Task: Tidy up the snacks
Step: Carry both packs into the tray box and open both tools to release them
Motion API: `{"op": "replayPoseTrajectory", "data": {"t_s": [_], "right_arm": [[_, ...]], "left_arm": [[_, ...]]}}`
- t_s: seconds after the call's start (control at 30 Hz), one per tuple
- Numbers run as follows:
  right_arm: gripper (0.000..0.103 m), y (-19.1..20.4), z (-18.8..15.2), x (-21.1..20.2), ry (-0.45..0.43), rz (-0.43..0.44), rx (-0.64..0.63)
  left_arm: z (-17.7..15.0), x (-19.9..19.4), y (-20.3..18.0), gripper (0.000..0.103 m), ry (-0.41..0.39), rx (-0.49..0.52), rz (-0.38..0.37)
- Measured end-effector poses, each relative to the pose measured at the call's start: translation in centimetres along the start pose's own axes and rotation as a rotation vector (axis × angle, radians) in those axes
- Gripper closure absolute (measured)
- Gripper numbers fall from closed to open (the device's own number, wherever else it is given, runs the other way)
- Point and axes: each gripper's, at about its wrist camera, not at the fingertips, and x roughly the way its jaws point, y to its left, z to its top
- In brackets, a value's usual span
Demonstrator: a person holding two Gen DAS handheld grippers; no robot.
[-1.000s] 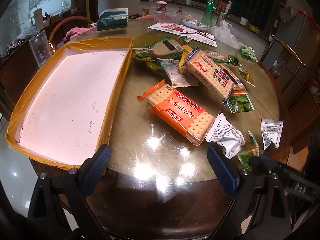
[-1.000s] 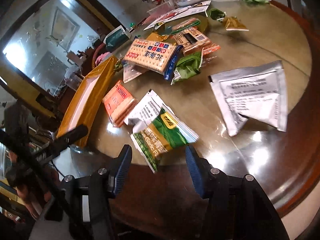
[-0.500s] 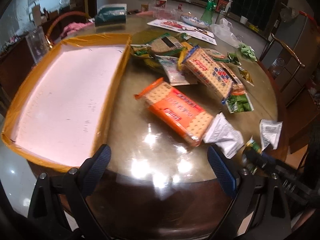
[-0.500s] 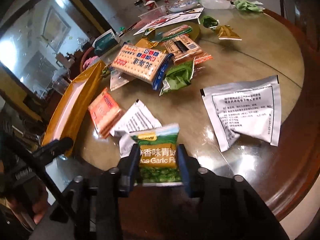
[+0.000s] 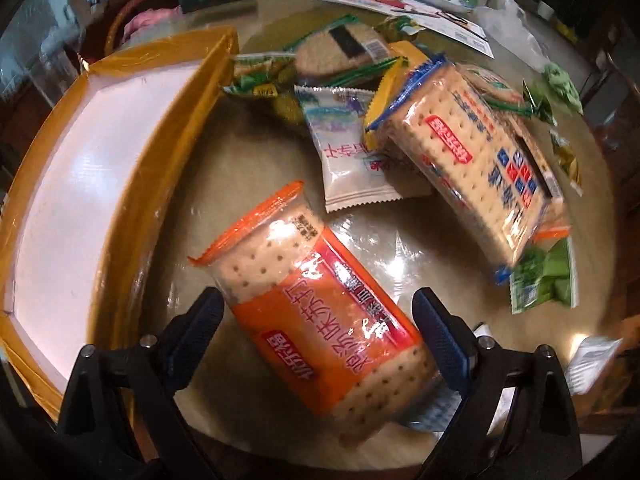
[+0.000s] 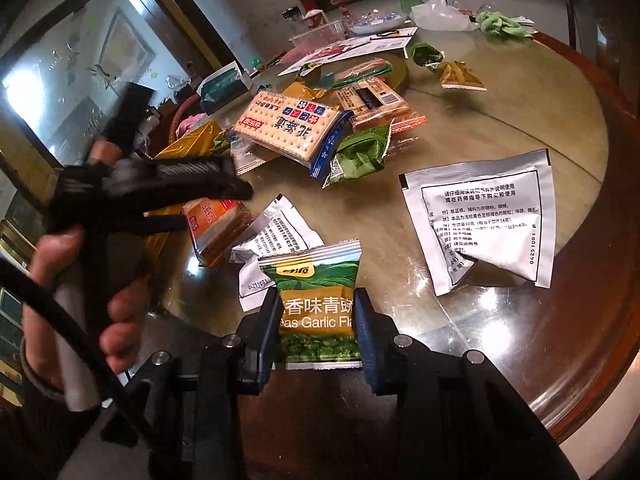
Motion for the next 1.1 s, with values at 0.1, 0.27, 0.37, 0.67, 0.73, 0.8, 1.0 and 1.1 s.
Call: {"op": "replayPoseTrajectory", "data": {"t_s": [0.1,0.27,0.37,0.67,0.73,0.8,1.0,1.1], "right_arm": [[0.068,-0.3,0.1,-0.2,-0.011,-0.014,-0.003],[0.068,-0.6,0.2,-0.2,-0.019,-0.012,-0.005],[0.068,0.0,0.1,-0.1,-0.017,-0.039,-0.028],[0.071,1.3,-0.1,0.2,-0.019,-0.117,-0.084],[0.071,1.4,-0.1,0.0,-0.024,-0.120,-0.071],[0.071,1.8,-0.1,-0.6,-0.049,-0.118,-0.080],[0.072,4.7,1.0,-1.6,-0.134,0.003,-0.117],[0.072,7.6,2.2,-0.6,-0.122,0.091,-0.166]], "left_arm": [[-1.9,-0.7,0.8,0.022,-0.055,0.083,-0.001],[-5.7,-2.4,3.6,0.041,-0.081,0.146,-0.066],[-6.9,-3.5,3.8,0.041,-0.040,0.189,-0.072],[-5.5,-2.7,4.0,0.035,-0.049,0.120,-0.051],[-5.9,-3.1,3.9,0.044,-0.071,0.134,-0.064],[-6.2,-3.3,4.1,0.045,-0.078,0.135,-0.094],[-6.7,-7.8,6.7,0.046,-0.166,0.067,-0.265],[-6.0,-10.5,9.9,0.046,-0.205,-0.002,-0.281]]}}
